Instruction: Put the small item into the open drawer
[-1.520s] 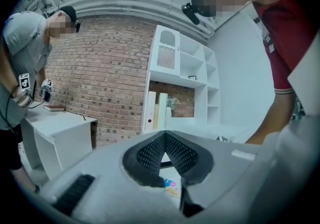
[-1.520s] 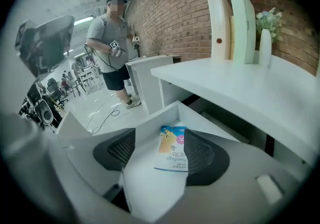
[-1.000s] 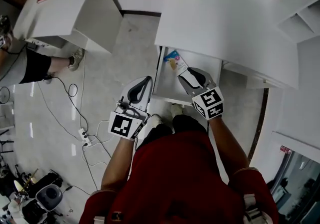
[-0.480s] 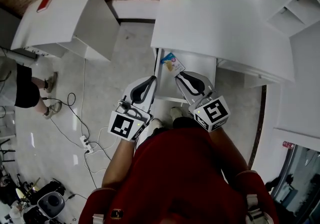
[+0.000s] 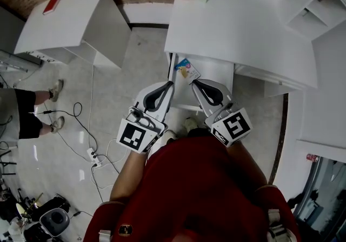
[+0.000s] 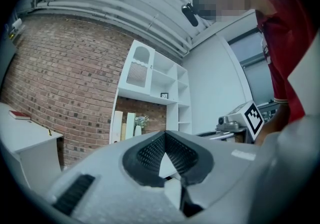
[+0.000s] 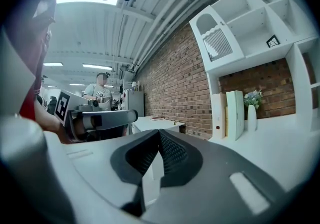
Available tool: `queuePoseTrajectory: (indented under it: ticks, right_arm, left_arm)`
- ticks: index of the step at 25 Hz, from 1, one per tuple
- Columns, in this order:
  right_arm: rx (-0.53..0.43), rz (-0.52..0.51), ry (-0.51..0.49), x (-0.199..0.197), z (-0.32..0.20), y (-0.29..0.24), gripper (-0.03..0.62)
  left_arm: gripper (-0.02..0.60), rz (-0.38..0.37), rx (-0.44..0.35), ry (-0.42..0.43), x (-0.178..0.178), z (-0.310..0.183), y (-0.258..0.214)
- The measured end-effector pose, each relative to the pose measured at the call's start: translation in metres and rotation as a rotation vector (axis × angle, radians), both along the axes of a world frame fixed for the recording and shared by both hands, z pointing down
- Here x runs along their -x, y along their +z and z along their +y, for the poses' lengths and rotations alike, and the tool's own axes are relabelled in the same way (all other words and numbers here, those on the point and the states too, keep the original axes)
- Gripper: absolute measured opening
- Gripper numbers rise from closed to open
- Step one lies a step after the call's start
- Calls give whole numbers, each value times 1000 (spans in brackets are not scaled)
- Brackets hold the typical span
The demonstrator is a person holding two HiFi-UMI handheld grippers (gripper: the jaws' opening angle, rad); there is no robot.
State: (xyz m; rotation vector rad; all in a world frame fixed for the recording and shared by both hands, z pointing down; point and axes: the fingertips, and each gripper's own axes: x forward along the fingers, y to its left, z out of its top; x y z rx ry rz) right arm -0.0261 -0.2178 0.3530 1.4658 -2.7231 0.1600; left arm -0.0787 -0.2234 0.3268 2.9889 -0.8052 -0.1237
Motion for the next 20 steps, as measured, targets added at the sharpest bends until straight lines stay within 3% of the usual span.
queuePoseTrajectory:
  ticks: [10, 20]
  right_arm:
    - [-101, -40, 1, -5, 10, -32, 12]
    - [-137, -50, -7, -9, 13, -39, 11]
  left_arm:
    - [8, 16, -34, 17, -5, 5, -23]
    - [8, 6, -38, 27, -10, 7, -24]
